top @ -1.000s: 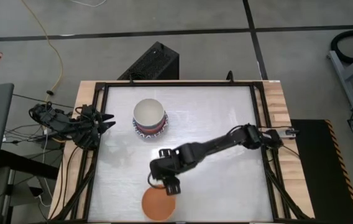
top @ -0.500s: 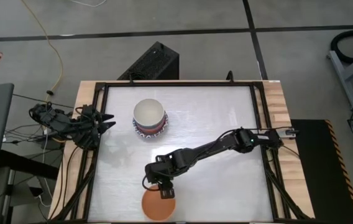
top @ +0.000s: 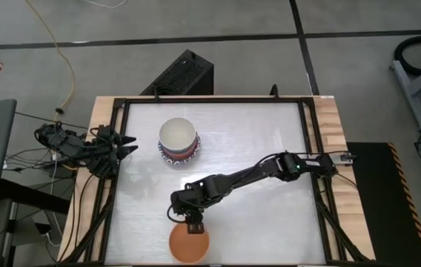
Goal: Nest bowls inside each other
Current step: Stack the brown bowl on top of the white bowl
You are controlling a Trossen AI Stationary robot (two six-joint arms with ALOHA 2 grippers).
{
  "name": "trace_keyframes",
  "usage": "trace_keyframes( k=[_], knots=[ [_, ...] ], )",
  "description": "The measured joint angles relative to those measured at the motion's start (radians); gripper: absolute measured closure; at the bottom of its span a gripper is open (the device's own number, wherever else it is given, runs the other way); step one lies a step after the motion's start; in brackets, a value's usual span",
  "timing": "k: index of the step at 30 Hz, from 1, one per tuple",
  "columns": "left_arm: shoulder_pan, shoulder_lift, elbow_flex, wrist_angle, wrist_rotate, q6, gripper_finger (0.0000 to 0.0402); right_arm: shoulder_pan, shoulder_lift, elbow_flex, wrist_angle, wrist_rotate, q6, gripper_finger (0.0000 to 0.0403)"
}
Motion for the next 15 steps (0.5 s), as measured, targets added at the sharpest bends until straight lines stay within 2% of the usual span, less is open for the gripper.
trace_keyframes(
  k=[10, 13, 15],
  knots=[
    [0.0, 0.0, 0.0, 0.0, 0.011, 0.0, 0.021, -0.006, 0.049, -0.001, 0.025, -0.065, 0.048, 0.0185],
    [0.0, 0.0, 0.0, 0.0, 0.019, 0.0, 0.021, -0.006, 0.049, -0.001, 0.02, -0.064, 0.048, 0.0213],
    [0.0, 0.0, 0.0, 0.001, 0.019, 0.0, 0.021, -0.007, 0.049, -0.001, 0.014, -0.064, 0.048, 0.0246]
  ],
)
